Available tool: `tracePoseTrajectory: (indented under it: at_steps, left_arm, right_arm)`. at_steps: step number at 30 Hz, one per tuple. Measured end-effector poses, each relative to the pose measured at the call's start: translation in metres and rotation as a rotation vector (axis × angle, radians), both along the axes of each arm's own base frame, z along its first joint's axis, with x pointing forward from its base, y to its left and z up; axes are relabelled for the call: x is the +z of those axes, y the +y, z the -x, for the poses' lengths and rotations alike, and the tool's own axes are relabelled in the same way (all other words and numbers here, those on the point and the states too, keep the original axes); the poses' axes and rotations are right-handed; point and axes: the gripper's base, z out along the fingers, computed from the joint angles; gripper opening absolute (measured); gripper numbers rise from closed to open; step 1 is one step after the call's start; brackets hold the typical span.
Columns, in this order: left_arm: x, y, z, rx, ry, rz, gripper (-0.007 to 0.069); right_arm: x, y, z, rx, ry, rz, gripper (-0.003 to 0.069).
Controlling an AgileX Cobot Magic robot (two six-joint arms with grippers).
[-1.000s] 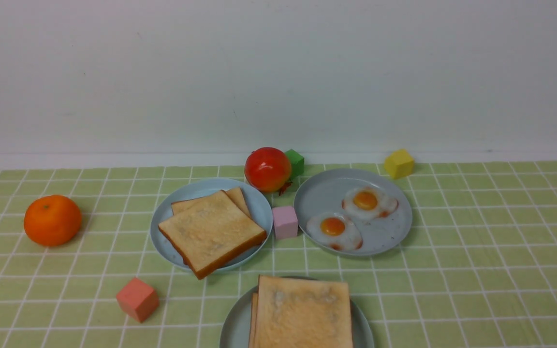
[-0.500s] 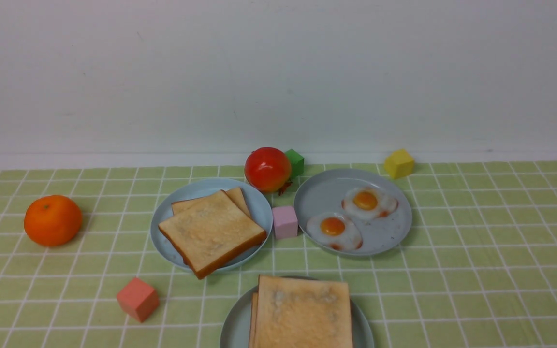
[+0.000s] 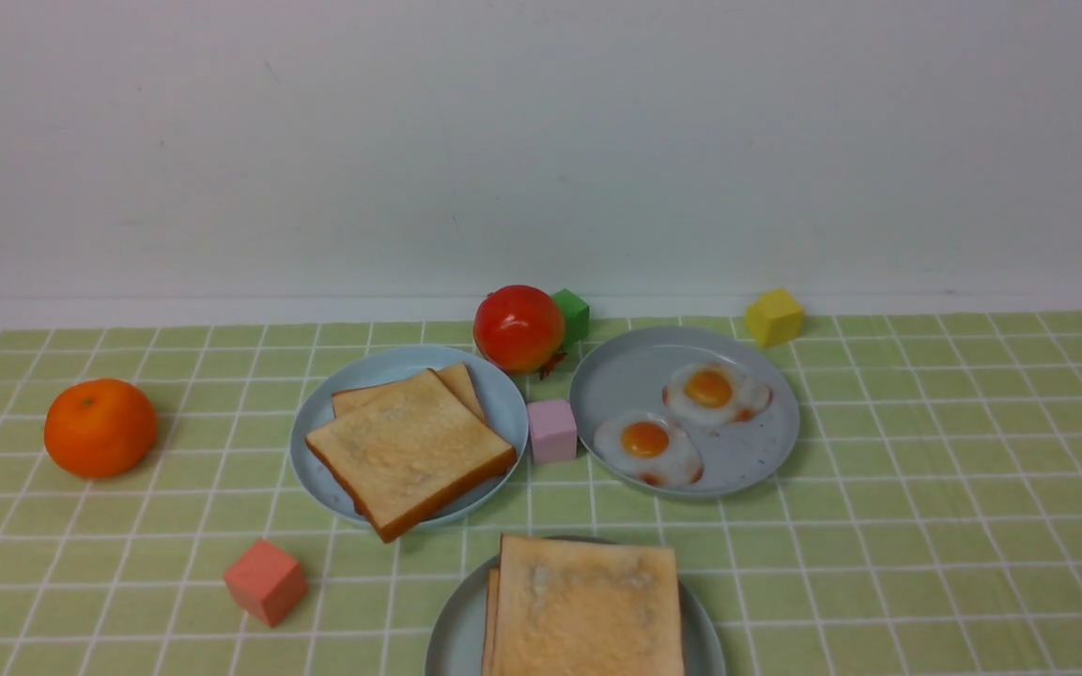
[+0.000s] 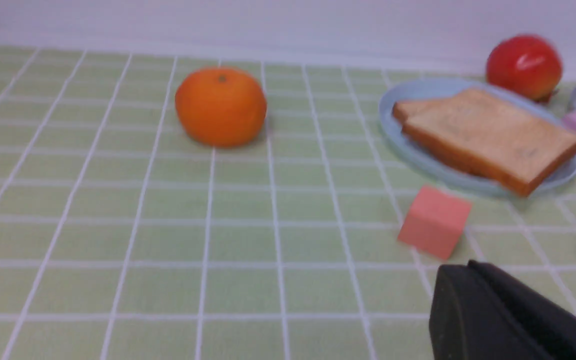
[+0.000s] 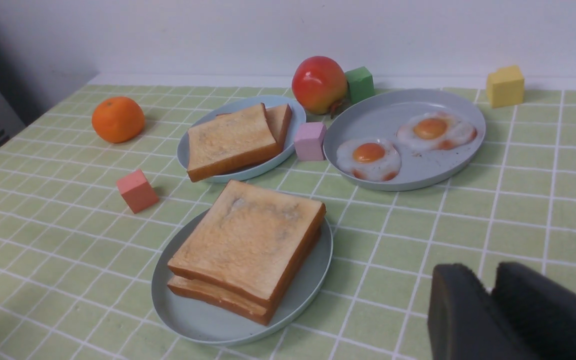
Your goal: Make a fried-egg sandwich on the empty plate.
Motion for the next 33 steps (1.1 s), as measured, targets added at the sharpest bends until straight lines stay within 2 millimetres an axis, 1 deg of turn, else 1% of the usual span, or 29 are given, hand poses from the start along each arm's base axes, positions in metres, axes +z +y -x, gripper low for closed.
tracePoseTrajectory:
  at_steps: [3, 10, 15, 29, 31, 33]
  left_arm:
    - [-0.0044, 0.0003, 0.0000, 0.003, 0.018, -0.007, -0.0013]
    - [-0.0041, 0.0018, -0.0001, 0.031, 0.015, -0.006, -0.0013]
    - [-0.0041, 0.0068, 0.0001, 0.127, 0.015, -0.007, -0.0010]
    - [-0.0040, 0.0072, 0.0001, 0.133, 0.014, -0.010, 0.0001]
    - [-0.0040, 0.0072, 0.0001, 0.133, 0.014, -0.010, 0.0004]
    - [-0.0040, 0.0072, 0.0001, 0.133, 0.014, -0.010, 0.0005]
  right_arm:
    - [0.0000, 0.0001, 0.0000, 0.001, 0.000, -0.001, 0.0136]
    - [-0.0002, 0.0001, -0.0001, 0.000, 0.000, 0.000, 0.0142]
    - [-0.0002, 0.0001, -0.0001, 0.000, 0.000, 0.000, 0.0151]
    - [-0.0031, 0.0016, -0.0019, -0.001, -0.007, 0.000, 0.0158]
    - [-0.0046, 0.0023, -0.0033, -0.021, -0.018, -0.003, 0.0159]
    - [-0.0067, 0.0016, -0.0042, -0.097, -0.013, -0.004, 0.0163]
